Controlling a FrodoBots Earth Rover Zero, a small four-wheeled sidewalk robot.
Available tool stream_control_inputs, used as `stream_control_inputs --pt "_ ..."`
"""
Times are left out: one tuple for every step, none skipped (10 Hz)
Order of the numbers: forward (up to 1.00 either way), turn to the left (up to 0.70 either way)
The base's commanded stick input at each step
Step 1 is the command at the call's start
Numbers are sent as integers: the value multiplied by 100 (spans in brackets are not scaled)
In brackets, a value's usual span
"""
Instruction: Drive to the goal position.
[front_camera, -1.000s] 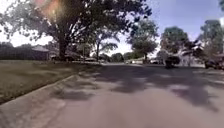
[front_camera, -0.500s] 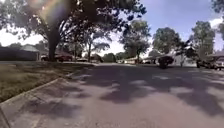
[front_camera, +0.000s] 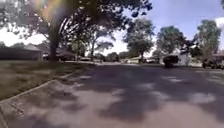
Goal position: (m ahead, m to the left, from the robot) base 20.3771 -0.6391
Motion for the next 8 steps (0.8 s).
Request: stream_control_inputs --pt "100 6" --pt "100 16" --pt "100 40" --pt "100 40" --pt "100 8" --pt "100 3" --pt "100 0" --pt "100 0"
